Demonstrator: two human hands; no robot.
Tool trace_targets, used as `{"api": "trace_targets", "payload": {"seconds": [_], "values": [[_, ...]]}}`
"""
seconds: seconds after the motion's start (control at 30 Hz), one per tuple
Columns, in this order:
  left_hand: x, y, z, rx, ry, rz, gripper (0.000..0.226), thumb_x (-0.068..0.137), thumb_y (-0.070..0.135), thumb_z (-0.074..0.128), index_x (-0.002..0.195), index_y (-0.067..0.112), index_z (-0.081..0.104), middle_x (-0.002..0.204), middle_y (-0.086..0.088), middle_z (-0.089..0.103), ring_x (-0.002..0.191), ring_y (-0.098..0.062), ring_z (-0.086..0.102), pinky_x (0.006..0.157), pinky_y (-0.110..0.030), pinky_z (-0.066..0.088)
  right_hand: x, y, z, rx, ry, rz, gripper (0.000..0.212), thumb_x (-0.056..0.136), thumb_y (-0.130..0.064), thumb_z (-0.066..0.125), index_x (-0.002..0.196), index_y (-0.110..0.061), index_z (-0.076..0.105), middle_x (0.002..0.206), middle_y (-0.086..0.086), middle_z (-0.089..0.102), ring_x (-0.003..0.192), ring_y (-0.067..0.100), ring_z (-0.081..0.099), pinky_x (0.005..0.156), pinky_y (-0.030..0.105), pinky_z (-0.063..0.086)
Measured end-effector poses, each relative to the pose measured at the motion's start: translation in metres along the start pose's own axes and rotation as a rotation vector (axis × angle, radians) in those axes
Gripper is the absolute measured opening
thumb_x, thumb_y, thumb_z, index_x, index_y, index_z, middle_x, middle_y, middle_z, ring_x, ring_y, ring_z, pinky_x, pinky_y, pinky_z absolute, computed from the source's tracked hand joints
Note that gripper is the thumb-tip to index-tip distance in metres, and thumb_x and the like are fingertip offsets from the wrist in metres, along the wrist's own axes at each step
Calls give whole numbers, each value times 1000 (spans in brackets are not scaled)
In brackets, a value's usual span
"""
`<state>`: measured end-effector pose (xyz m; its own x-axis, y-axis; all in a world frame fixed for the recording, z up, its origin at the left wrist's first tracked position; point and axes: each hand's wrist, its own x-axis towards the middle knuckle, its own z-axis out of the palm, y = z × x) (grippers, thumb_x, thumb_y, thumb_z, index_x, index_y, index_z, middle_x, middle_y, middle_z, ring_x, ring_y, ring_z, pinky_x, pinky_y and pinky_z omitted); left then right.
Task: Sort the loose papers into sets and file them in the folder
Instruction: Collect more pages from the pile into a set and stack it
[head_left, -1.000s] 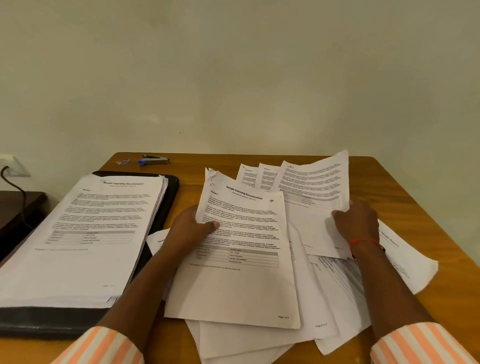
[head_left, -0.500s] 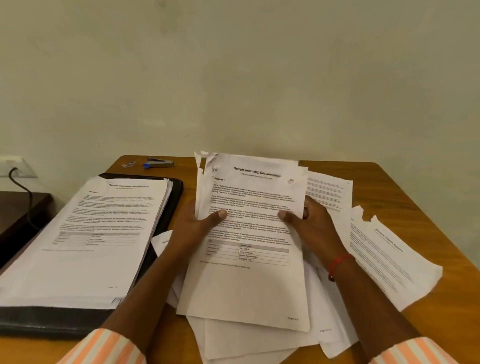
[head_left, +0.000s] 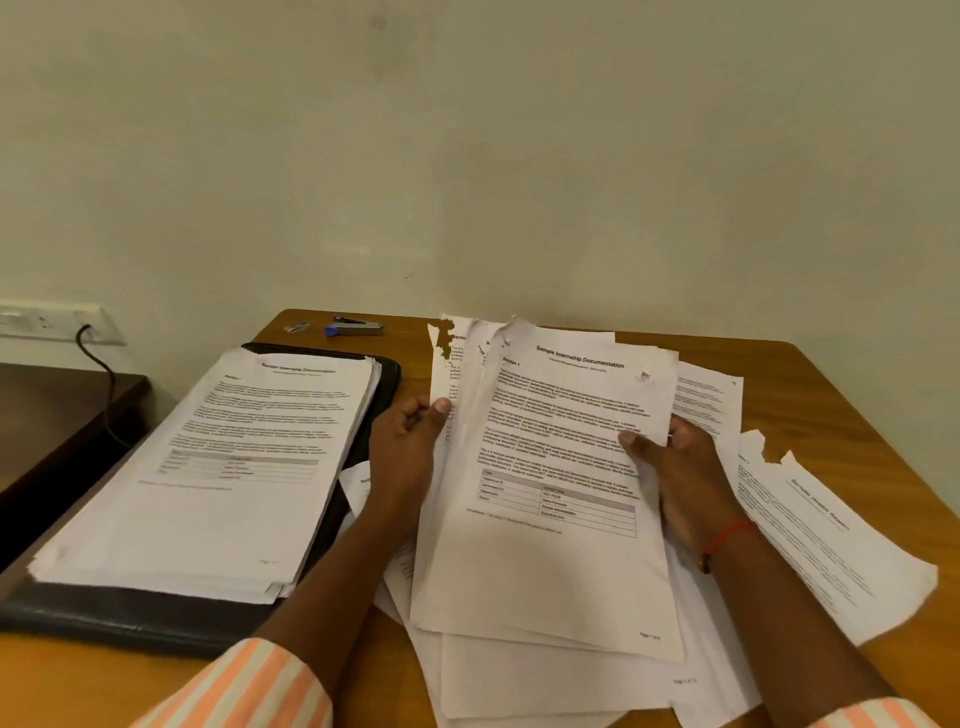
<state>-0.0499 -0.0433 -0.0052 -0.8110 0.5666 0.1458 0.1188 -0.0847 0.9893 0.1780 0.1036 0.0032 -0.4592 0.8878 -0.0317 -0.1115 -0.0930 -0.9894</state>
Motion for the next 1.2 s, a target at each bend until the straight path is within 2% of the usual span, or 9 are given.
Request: {"api": "trace_targets", "payload": {"seconds": [0.4, 0.57, 0.67, 0.77, 0.87, 0.93, 1.0, 1.07, 1.2], "values": [[-1, 2, 0, -26, 2, 47, 7, 98, 19, 63, 99, 16, 69, 105, 7, 75, 96, -5, 72, 78, -17, 56, 6, 3, -4, 116, 59, 17, 32, 96, 4, 57, 124, -8, 66, 123, 11, 71, 114, 32, 67, 104, 60, 46], [-3, 5, 0, -41, -27, 22, 10, 99, 20, 61, 104, 18, 70, 107, 7, 75, 100, -7, 71, 88, -28, 57, 4, -1, -4, 64, 68, 16, 31, 97, 0, 59, 124, -11, 66, 120, 8, 72, 112, 29, 69, 101, 56, 50], [-10, 13, 3, -61, -128, -27, 19, 103, 27, 53, 114, 22, 68, 107, 9, 74, 99, -11, 71, 82, -27, 58, 0, -1, 1, 14, 29, 2, 31, 97, -1, 58, 125, -14, 65, 119, 3, 73, 111, 25, 69, 97, 49, 54], [-18, 15, 3, -22, -258, -18, 11, 101, 34, 56, 110, 37, 62, 103, 10, 74, 92, -11, 74, 71, -23, 60, -1, 3, 12, -23, -20, -39, 37, 96, -3, 61, 131, -17, 61, 124, 2, 71, 116, 25, 67, 101, 53, 51], [-18, 13, 3, 65, -318, 15, 19, 96, 33, 66, 110, 43, 57, 101, 18, 71, 87, 2, 71, 65, -16, 57, -2, 8, 20, -35, -91, -65, 46, 94, -13, 66, 137, -23, 53, 133, 1, 66, 124, 24, 61, 104, 50, 48], [-15, 11, 2, 98, -306, 10, 21, 95, 34, 68, 107, 47, 56, 105, 21, 68, 88, 1, 69, 71, -19, 56, -4, 2, 23, -224, -88, -104, 37, 97, -26, 64, 133, -23, 53, 127, -5, 67, 119, 15, 62, 99, 37, 52], [-13, 9, 0, 105, -293, -3, 21, 95, 33, 67, 107, 47, 56, 106, 21, 67, 90, -3, 67, 72, -21, 53, 0, -9, 15, -491, 56, -151, 25, 101, -36, 57, 117, -16, 59, 110, -4, 68, 105, 15, 64, 82, 24, 50], [-13, 7, 2, 123, -300, -13, 23, 96, 31, 66, 112, 44, 55, 104, 22, 65, 89, -3, 65, 69, -20, 50, 8, -16, -15, -781, 297, -153, 27, 101, -35, 57, 109, -11, 62, 105, 5, 67, 103, 25, 63, 78, 28, 47], [-13, 4, 2, 154, -293, -20, 26, 97, 31, 66, 119, 38, 54, 104, 18, 65, 90, -4, 64, 68, -21, 49, 16, -24, -82, -1368, 571, 160, 39, 91, -37, 63, 119, -10, 61, 126, 20, 59, 119, 39, 52, 102, 49, 41]]}}
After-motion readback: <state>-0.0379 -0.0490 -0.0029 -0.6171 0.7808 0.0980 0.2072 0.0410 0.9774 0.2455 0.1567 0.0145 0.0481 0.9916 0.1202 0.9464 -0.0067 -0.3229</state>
